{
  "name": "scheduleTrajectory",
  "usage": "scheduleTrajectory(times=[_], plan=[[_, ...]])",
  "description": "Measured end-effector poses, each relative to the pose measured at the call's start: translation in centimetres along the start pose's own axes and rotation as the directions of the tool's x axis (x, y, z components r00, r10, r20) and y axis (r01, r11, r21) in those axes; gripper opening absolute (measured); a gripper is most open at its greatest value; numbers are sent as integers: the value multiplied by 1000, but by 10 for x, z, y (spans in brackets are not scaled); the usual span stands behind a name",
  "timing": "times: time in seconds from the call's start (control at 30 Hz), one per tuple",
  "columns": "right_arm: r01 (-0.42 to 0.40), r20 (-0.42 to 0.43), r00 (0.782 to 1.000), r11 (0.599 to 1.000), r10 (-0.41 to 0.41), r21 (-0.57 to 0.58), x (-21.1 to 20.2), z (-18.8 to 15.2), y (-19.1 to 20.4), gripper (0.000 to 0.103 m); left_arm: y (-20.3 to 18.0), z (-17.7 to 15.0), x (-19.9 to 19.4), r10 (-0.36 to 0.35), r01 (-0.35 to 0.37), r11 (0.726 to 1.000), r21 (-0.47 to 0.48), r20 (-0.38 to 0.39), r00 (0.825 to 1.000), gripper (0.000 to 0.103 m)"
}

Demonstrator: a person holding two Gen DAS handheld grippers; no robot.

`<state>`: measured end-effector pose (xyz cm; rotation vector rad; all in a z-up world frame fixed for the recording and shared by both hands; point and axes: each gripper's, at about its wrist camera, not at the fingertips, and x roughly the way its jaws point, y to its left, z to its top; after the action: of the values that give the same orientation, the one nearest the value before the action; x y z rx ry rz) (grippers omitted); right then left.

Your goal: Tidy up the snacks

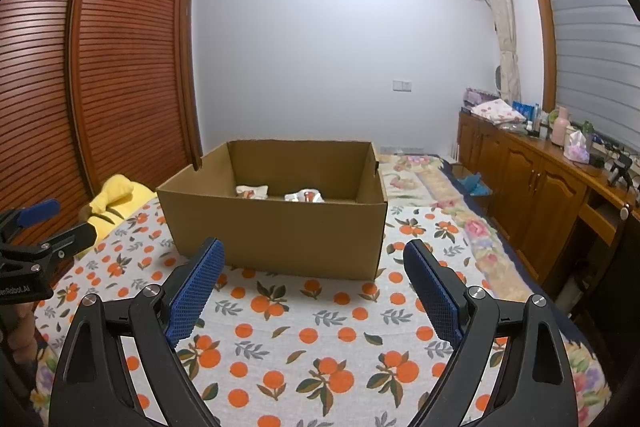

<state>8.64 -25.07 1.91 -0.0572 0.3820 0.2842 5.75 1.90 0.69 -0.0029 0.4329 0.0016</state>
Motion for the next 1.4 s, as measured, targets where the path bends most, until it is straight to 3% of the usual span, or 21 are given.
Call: scheduleTrajectory(times=[1.4], plan=[[-2, -1, 1000, 1000, 2, 9, -6, 3, 0, 93, -2, 4, -6, -5, 5, 1000, 6, 9, 1000, 103]])
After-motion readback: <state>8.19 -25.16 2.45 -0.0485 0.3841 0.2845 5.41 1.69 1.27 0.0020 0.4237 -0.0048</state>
